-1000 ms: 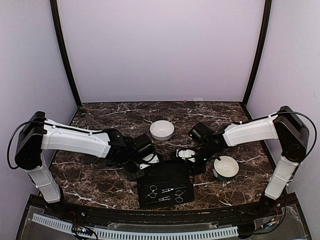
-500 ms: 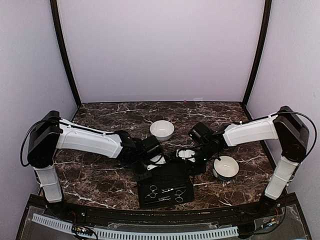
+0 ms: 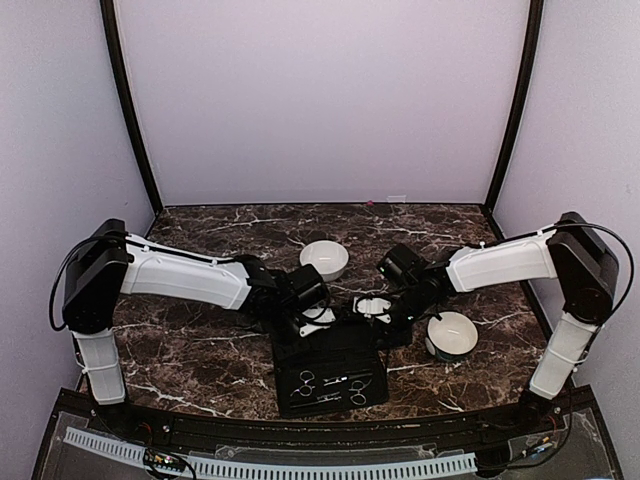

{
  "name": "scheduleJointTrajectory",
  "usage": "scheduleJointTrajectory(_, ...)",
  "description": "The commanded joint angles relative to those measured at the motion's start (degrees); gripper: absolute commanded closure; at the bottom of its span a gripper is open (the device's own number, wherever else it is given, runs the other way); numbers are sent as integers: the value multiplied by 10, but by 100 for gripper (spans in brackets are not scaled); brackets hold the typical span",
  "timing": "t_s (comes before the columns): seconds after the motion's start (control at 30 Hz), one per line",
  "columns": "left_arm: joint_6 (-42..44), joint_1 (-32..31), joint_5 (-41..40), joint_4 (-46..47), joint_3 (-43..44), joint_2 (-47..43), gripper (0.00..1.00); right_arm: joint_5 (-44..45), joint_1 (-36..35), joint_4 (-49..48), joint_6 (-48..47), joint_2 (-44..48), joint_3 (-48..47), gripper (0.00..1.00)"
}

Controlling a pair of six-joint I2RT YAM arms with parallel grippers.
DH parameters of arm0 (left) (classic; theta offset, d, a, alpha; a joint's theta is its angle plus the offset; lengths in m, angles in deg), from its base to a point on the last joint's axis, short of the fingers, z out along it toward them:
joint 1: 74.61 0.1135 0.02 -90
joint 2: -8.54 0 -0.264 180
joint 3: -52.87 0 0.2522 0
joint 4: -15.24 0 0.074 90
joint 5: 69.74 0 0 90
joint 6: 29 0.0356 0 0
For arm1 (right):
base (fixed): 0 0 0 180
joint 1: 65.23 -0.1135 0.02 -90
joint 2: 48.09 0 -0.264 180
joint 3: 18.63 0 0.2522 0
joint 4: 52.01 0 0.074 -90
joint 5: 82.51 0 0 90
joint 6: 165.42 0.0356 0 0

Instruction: Sort the hair-cutting tools

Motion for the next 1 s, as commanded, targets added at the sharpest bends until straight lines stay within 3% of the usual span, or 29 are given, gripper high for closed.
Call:
scheduleJointTrajectory(0.0,-24,-12,130,84,16,3,100,15,-5,10,-7,-3,-6,73)
scheduleJointTrajectory(0.37,-13,-12,49,78,15,-7,100,16,-5,11,-7,-2,-7,73)
scheduleJointTrajectory(0.53,17,-12,13,64,6,-80,97,18,-5,2,-1,24,-5,73)
scheduleJointTrajectory(0.63,43,-12,-77,68,-3,-137,84,17,-3,28,2,57,-21,72)
scheduleJointTrajectory(0.83,90,4,-252,188,-24,-215,20,47,10,98,-47,115,-36,70)
scheduleJointTrajectory(0.9,90,23,-263,244,-17,-216,11,70,14,112,-78,126,-24,70)
scheduleJointTrajectory(0.97,81,40,-261,293,-12,-208,9,84,16,128,-113,132,-13,69)
